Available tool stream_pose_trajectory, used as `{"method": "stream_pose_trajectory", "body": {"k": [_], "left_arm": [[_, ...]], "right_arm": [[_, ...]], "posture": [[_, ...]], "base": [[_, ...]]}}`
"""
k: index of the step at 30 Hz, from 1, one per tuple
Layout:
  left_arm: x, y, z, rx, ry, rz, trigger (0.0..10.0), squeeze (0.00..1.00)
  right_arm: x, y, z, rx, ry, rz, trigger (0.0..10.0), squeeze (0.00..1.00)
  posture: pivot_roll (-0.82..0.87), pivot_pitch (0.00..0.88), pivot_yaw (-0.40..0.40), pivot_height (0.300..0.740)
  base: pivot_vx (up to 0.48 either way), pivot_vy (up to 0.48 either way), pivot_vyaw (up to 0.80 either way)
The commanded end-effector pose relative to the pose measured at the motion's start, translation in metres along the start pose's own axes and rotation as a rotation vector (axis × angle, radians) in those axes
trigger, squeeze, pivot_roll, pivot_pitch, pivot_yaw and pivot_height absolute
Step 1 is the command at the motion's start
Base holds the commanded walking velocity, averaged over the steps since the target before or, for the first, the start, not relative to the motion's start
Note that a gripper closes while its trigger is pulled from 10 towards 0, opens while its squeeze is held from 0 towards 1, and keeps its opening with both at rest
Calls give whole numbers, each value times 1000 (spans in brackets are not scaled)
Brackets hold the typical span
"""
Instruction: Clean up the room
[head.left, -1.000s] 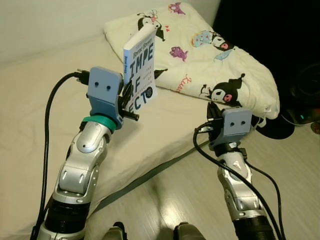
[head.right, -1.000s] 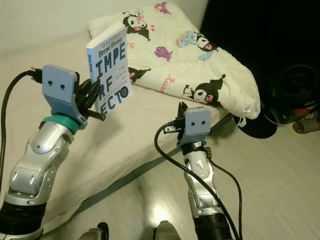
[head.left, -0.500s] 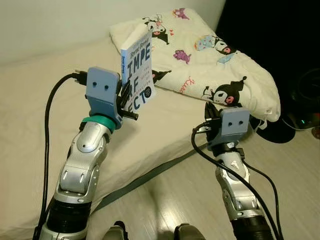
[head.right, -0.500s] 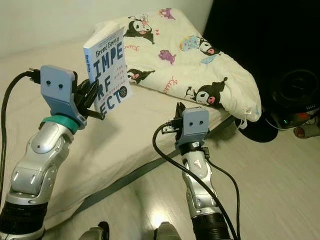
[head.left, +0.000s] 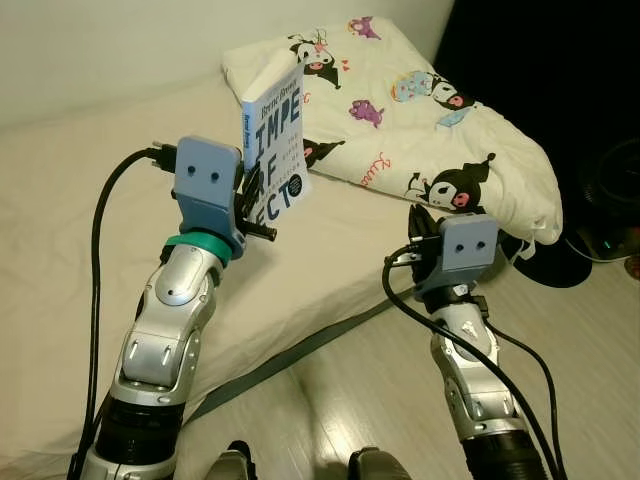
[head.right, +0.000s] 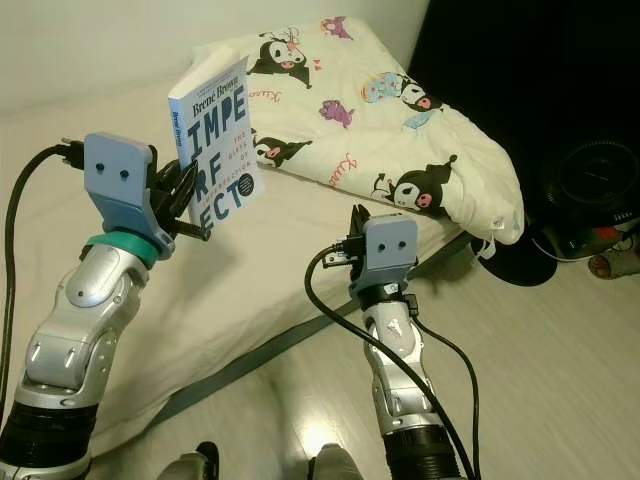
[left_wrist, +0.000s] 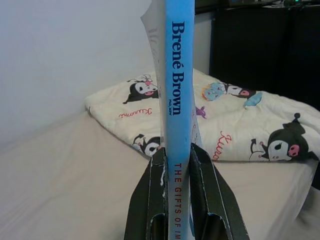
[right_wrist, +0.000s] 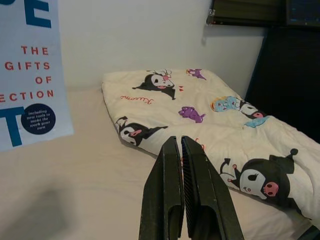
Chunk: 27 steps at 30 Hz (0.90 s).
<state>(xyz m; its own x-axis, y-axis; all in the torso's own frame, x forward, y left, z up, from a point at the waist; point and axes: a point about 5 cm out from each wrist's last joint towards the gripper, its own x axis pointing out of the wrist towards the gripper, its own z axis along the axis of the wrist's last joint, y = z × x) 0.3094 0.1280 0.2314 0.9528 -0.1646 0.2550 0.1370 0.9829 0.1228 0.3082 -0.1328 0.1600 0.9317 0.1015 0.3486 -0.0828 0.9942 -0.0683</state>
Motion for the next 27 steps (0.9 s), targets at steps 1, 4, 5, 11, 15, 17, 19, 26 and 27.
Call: {"method": "stream_pose_trajectory", "body": {"k": [1,4,5,11,15,17,19,26,27], "left_arm": [[-1,-1,5,11,-43,-1,10000,0],[-1,-1,6,18,-47,-1,10000,0],[-1,-1,6,22,-49,-1,10000,0],[-2,-1,6,29,-53,-1,10000,0],[-2,-1,7,34,-56,0,10000,0],[-2,-1,7,35,-57,1,10000,0],[-2,-1,7,36,-58,1,10000,0],[-2,-1,6,38,-59,0,10000,0],[-2,-1,6,38,-60,0,10000,0]], "right_arm": [[-2,0,-4,1,15,-2,10000,0],[-2,0,-4,1,15,-1,10000,0],[-2,0,-4,1,15,-1,10000,0],[-2,0,-5,1,17,1,10000,0],[-2,1,-5,2,19,2,10000,0],[-2,1,-5,2,19,3,10000,0],[-2,1,-6,2,20,3,10000,0],[-2,1,-6,1,22,4,10000,0],[-2,1,-6,1,22,3,10000,0]], "posture": [[-76,99,2,740],[-76,99,2,740],[-74,100,2,740],[-72,100,2,740],[-70,100,1,740],[-69,101,1,740],[-69,101,1,740],[-68,100,2,740],[-68,98,3,740]], "base": [[0,0,0],[0,0,0],[0,0,0],[-225,0,0],[-337,0,0],[-337,0,0],[-334,0,0],[-331,0,0],[-326,0,0]]}}
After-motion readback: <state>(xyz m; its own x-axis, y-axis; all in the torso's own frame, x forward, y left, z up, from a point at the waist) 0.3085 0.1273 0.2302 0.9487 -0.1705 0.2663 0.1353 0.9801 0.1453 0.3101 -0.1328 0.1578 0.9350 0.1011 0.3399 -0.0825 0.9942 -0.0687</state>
